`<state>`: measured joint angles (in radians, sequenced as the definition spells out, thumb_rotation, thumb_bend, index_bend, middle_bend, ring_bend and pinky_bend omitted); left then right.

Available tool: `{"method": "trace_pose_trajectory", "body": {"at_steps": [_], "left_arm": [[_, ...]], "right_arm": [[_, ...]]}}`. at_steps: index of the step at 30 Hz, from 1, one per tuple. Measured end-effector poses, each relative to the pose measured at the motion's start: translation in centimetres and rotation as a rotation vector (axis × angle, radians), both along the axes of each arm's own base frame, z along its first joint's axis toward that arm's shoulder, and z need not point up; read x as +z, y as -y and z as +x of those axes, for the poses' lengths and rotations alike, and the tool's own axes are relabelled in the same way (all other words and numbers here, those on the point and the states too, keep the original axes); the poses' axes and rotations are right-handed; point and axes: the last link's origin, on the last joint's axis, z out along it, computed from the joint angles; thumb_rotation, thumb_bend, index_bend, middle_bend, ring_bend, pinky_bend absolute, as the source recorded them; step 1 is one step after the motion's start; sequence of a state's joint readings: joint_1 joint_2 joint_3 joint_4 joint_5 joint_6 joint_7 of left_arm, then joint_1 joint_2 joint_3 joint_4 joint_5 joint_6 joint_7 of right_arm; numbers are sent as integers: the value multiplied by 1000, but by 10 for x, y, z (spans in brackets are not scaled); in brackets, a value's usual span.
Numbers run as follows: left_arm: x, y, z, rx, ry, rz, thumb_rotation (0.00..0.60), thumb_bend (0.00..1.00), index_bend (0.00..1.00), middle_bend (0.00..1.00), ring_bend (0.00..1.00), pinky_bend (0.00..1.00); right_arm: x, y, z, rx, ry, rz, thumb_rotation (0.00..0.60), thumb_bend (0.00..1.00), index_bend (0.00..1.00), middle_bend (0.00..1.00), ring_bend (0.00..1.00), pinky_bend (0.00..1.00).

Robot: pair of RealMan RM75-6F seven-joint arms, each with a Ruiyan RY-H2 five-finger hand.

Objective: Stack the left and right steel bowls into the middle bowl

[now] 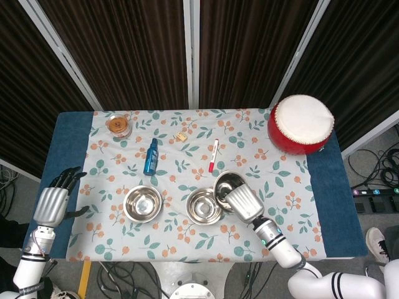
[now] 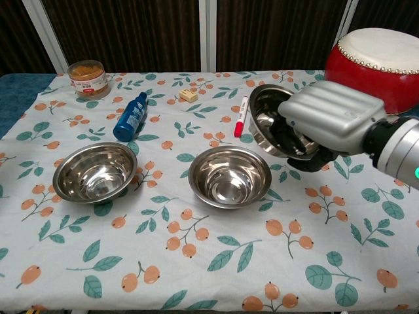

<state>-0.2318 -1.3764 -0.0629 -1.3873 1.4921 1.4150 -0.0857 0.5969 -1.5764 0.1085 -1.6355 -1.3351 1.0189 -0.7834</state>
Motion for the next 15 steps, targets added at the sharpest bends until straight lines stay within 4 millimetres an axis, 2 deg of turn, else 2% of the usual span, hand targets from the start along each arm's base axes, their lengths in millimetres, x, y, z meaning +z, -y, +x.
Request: {"method": "trace_pose_trajectory", "body": {"at_steps": [6, 12, 14, 15], "left_arm": [[7, 2, -9, 25, -6, 18, 600, 124, 235, 218, 133, 257], [9, 3, -15, 38, 0, 23, 600, 124, 235, 218, 133, 257], [9, 2, -15, 37, 4, 26, 600, 124, 235, 218, 133, 257], [10, 2, -15, 35, 6, 29, 600, 124, 235, 218, 133, 257]], "right_arm": [[-26, -8, 10, 6, 13, 74, 600, 339, 685, 643, 603, 594], [-39, -8, 18, 14, 19, 104, 600, 326, 683, 625, 600, 594], [-39, -8, 21, 28, 24, 105, 600, 205, 639, 593, 579, 579], [-39, -8, 22, 35, 27, 108, 600, 105, 583, 557, 544, 554]]}}
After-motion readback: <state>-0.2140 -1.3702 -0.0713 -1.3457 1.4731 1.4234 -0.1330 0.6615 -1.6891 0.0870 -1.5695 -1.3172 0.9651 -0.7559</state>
